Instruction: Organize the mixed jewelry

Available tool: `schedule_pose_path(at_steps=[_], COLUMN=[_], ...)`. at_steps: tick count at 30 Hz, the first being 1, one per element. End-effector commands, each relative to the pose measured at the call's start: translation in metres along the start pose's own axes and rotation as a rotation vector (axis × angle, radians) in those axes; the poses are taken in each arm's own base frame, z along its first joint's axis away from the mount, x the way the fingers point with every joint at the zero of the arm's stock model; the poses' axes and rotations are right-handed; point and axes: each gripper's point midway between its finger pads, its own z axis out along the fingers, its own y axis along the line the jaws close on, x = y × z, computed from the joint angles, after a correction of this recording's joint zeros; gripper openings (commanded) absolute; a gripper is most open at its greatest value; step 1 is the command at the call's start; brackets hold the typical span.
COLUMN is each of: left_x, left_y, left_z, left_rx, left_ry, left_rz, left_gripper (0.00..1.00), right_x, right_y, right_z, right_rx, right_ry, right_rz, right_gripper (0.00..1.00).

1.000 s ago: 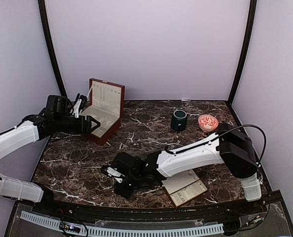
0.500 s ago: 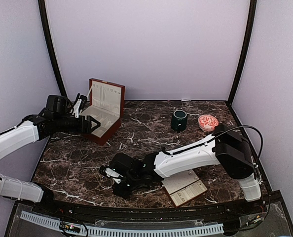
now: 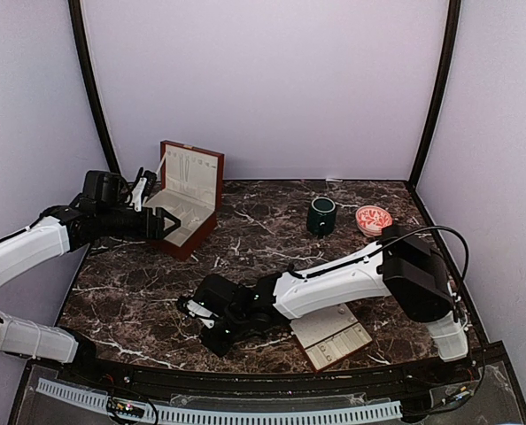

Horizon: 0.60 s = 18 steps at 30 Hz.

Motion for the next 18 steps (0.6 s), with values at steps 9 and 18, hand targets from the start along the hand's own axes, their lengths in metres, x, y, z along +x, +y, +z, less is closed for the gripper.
schedule_pose_path(at_steps=[9,18], left_x=[-0.006,-0.012], left_y=[-0.006,-0.052], left_z=[-0.009,-0.026], left_rx=[0.023,0.269], left_ry=[-0.031,-0.122], left_rz=[0.024,0.12], left_gripper=[0.72,0.72], right_x=[-0.023,-0.035], right_y=[-0.004,-0.013], right_z=[-0.032,-0.119], right_rx=[-0.096,-0.314], right_ry=[-0.097,-0.254], right_rz=[0.094,0.283], right_gripper=[0.0,0.0])
